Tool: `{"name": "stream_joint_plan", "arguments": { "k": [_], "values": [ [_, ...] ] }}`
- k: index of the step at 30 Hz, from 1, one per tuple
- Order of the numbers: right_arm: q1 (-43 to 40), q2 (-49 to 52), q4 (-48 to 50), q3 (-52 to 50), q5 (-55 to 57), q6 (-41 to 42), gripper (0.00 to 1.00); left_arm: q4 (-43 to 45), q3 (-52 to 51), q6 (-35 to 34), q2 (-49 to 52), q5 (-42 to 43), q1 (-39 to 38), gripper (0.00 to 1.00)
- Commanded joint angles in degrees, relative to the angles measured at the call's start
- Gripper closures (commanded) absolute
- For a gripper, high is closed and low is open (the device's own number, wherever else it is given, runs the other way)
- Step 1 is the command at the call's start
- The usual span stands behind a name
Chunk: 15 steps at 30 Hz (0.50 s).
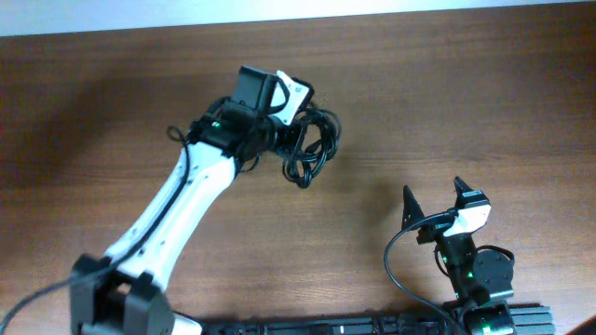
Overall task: Untangle cables
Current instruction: 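Lift the cable bundle with the left gripper toward the right arm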
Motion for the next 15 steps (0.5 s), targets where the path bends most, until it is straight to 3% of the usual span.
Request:
{"name": "stream_joint_plan", "arguments": {
  "k": [1, 8, 15],
  "values": [
    [0.26, -0.44, -0.31, -0.28, 0.46, 0.26, 0.02, 0.68, 1.68, 10.86, -5.9, 11.61, -0.02, 1.0],
    [0.26, -0.44, 0.37, -0.28, -7.02, 0.5, 0.02, 0.5, 1.68, 15.28, -12.31, 11.61, -0.02, 1.0],
    [0.26, -0.44, 1.18, -0.04, -12.96, 0.55, 0.02, 0.63, 1.68, 15.39, -16.04, 11.61, -0.02, 1.0]
  ]
}}
